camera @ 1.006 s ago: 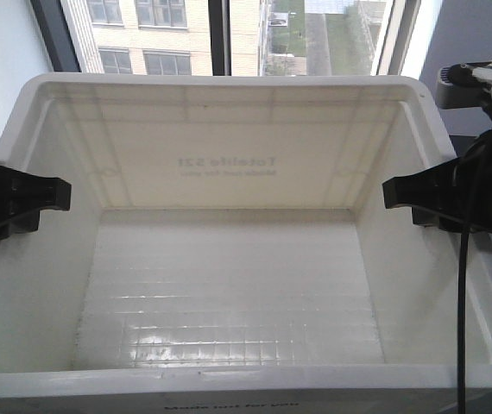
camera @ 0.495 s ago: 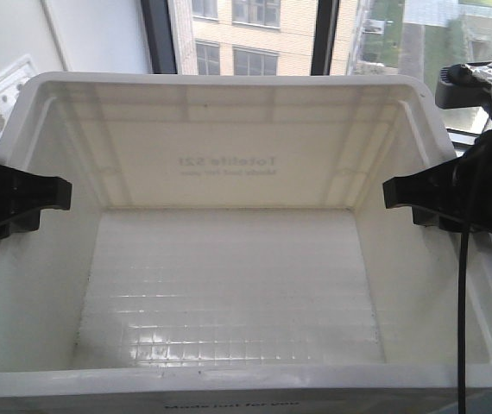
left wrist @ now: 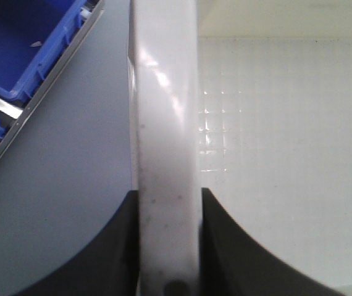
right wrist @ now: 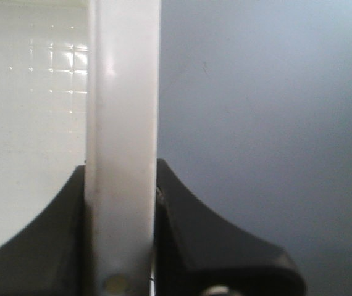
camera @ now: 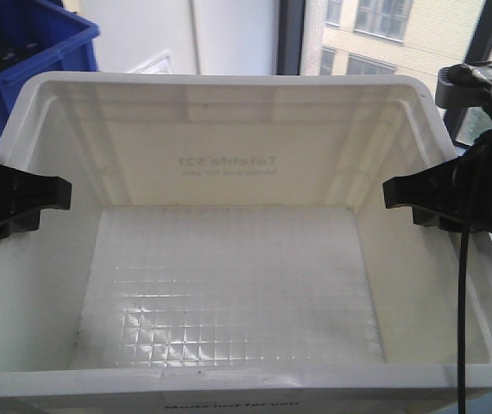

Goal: Move bin from left to right shelf
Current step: 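Keep holding the tote while the base drives to the other shelf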

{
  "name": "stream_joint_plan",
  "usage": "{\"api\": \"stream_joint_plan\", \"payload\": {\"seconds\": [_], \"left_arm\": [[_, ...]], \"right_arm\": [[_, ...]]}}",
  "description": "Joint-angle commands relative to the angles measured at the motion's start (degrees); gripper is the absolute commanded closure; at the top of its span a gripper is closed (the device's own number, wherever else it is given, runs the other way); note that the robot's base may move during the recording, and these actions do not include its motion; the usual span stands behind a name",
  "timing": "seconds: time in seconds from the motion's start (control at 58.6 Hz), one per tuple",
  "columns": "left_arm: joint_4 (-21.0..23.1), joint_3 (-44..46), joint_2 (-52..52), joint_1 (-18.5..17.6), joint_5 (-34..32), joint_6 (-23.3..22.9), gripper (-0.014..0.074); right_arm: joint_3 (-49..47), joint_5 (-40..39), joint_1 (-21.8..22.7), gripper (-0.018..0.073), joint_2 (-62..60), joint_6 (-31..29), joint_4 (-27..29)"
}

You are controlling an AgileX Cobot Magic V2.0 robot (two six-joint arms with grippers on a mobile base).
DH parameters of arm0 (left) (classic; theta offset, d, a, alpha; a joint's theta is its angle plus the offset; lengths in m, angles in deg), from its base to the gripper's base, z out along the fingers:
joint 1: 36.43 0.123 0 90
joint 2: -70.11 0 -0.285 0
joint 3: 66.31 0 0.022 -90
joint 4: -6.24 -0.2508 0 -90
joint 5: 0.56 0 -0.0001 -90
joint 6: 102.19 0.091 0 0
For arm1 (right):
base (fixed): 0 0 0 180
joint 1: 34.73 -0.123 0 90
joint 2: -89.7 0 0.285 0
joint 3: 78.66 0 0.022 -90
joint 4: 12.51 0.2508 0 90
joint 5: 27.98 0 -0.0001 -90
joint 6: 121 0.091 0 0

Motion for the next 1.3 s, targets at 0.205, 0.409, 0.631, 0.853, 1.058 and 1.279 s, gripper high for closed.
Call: {"api": "stream_joint_plan", "payload": {"seconds": [0.205, 0.409, 0.631, 0.853, 1.058, 1.279], "left_arm": [[-3.4, 2.2, 1.8, 0.0, -3.1, 1.0, 0.0603], [-3.4, 2.2, 1.8, 0.0, -3.1, 1.0, 0.0603], [-3.4, 2.2, 1.8, 0.0, -3.1, 1.0, 0.0603], [-3.4, 2.2, 1.8, 0.0, -3.1, 1.0, 0.0603], [-3.4, 2.2, 1.8, 0.0, -3.1, 1.0, 0.0603], [-3.4, 2.2, 1.8, 0.0, -3.1, 1.0, 0.0603]], "right_arm": [[-2.2, -4.4, 0.4, 0.0562, -1.7, 0.4, -4.2], [-2.2, -4.4, 0.4, 0.0562, -1.7, 0.4, -4.2], [-2.2, -4.4, 0.4, 0.0562, -1.7, 0.4, -4.2], [-2.2, -4.4, 0.4, 0.0562, -1.7, 0.4, -4.2], [-2.2, -4.4, 0.4, 0.0562, -1.7, 0.4, -4.2], [-2.2, -4.4, 0.4, 0.0562, -1.7, 0.4, -4.2]]}}
